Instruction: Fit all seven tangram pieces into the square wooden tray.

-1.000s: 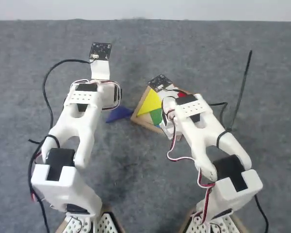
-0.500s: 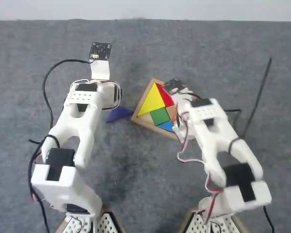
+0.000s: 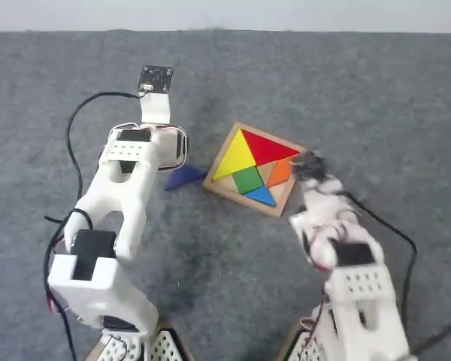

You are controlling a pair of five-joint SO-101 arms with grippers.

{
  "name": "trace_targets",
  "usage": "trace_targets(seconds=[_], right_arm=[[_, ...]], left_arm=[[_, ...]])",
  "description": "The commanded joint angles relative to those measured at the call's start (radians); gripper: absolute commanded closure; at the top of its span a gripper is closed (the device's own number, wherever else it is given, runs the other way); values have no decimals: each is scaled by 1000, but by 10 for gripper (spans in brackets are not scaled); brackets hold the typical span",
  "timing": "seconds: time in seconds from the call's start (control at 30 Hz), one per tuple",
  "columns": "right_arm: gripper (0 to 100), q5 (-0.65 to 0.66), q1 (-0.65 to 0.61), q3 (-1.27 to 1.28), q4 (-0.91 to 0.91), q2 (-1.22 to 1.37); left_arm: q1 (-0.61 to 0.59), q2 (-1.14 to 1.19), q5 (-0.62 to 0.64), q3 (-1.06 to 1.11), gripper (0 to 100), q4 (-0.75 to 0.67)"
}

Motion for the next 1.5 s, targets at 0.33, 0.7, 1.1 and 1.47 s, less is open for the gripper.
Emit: trace_targets(seconds=[0.33,0.7,1.1,1.47], right_arm=[[962,160,372,316,105,-596],[965,157,418,310,578,-722],[965,158,418,310,582,-723],[965,158,418,310,582,-723]], left_arm=[[-183,-3,12,-62,826,-121],[-529,94,-92,-85,825,-416],[-755,387,-147,-424,825,-428],[-732,546,-152,-584,824,-430]])
